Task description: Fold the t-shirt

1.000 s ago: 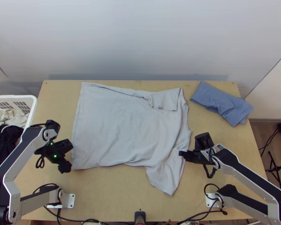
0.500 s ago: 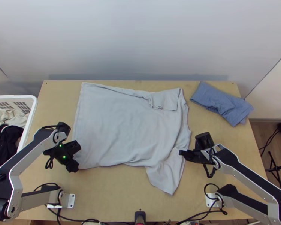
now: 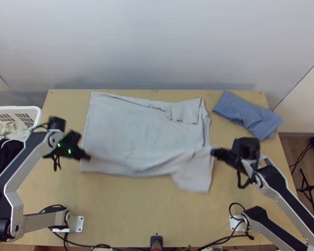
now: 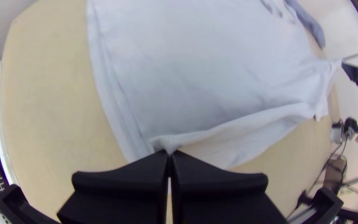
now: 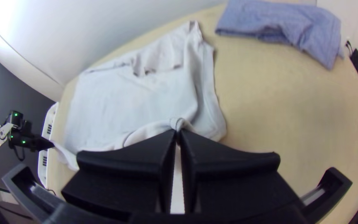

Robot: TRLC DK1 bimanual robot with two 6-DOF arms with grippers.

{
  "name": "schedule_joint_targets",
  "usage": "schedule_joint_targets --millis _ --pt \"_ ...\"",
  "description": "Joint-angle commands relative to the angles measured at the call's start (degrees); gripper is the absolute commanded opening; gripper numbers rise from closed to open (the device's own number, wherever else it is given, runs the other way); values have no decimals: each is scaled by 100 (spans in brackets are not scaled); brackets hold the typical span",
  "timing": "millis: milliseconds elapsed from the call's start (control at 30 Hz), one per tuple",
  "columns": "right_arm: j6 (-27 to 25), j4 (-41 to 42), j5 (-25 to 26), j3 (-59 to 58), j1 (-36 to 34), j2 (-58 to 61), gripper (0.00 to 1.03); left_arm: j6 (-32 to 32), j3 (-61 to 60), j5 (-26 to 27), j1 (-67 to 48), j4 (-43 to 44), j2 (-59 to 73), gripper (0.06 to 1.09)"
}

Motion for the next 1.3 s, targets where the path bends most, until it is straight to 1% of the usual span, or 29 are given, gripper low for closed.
schedule_joint_targets --millis 0,67,167,367,467,533,633,700,833,967,1133,1267 --pt "-680 849 216 1024 -417 229 3 -1981 1012 164 352 1523 260 10" --pt "-962 1192 269 1376 -443 554 3 -2465 1294 155 352 1910 357 10" --pt "-1128 1588 286 2026 -549 1108 3 -2966 1900 147 370 2086 585 10" --pt "-1304 1807 374 3687 -689 2040 3 -3862 3280 155 493 2393 823 10" --pt "-1339 1790 418 4558 -698 2092 3 -4293 3658 155 546 2930 471 9" --pt "-1339 1746 427 5059 -698 1908 3 -4680 3790 147 634 3360 93 9" --pt "-1375 1728 427 5612 -698 1416 3 -5189 4054 41 853 3589 -496 9" --pt "-1506 1728 427 5894 -698 1020 3 -5269 4080 -205 959 3800 -961 9" --pt "-1867 1596 401 6061 -593 62 3 -5172 4018 -337 1328 3879 -1840 9" --pt "-2350 841 260 6043 -479 -825 3 -5014 3763 -328 1706 3844 -2570 9" --pt "-2368 -29 234 6034 -461 -1423 3 -4697 3465 -152 1741 3536 -3150 9" --pt "-2359 -293 234 5955 -461 -1581 3 -4601 3289 -73 1741 3404 -3378 9"
